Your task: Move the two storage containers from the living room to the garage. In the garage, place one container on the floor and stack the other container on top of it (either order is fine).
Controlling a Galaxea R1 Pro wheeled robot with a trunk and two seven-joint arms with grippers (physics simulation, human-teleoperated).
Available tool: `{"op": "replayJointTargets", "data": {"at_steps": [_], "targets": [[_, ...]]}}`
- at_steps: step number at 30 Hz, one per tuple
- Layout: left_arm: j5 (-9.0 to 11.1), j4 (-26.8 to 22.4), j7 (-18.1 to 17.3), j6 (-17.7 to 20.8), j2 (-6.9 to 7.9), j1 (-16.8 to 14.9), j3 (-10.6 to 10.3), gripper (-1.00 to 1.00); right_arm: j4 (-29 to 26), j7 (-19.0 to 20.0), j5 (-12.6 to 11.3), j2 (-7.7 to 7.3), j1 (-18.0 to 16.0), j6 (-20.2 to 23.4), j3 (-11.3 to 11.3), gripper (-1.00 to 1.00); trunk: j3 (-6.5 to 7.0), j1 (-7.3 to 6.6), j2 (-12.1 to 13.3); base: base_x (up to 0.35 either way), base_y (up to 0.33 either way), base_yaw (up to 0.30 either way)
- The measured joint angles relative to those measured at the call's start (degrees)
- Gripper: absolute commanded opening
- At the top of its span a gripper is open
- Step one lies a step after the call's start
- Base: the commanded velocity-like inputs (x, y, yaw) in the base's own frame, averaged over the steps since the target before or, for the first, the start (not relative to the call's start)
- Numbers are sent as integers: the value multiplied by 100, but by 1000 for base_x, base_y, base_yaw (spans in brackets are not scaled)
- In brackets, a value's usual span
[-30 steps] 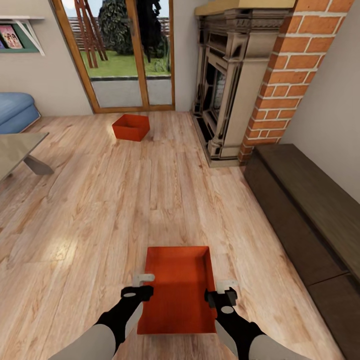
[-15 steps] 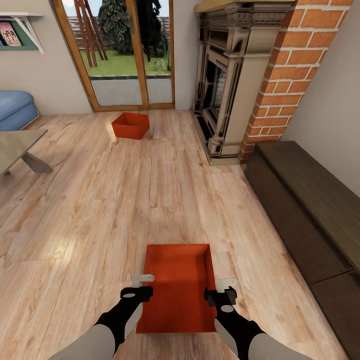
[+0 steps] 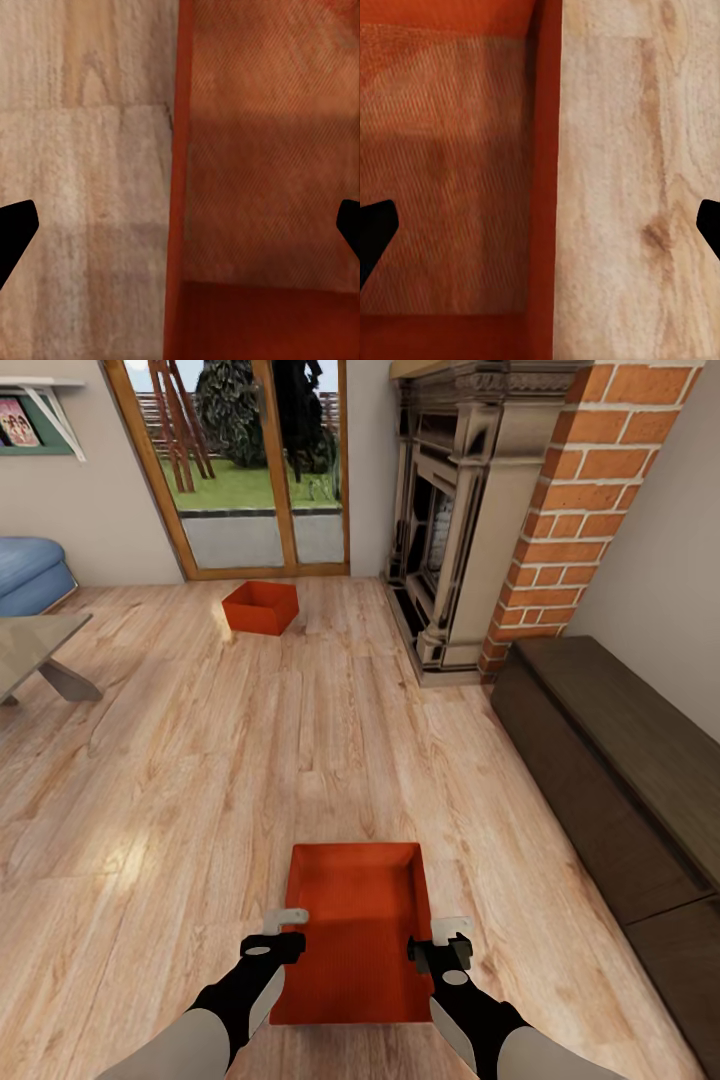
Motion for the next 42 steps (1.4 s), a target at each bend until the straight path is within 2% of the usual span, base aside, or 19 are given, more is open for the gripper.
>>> {"op": "replayJointTargets", "data": {"at_steps": [6, 11, 21, 29, 42], "targets": [[-7, -26, 39, -7, -6, 0, -8, 100, 0, 0, 1, 0, 0, -9, 0, 100, -18, 22, -42, 0, 0, 0], [-8, -19, 47, -1, -7, 0, -15, 100, 1, 0, 0, 0, 0, -11, 0, 100, -108, 132, -241, 0, 0, 0], [-17, -25, 77, -5, -14, 0, -33, 100, -1, 0, 0, 0, 0, -28, 0, 100, -108, 132, -242, 15, 0, 0], [-6, -25, 79, 37, -16, 0, -7, 100, -4, 0, 0, 0, 0, -29, 0, 100, -108, 130, -242, 228, 0, 0], [-16, -40, 83, 0, -11, 0, -24, 100, -1, 1, 1, -3, 0, -29, 0, 100, -108, 132, -242, 13, 0, 0]]}}
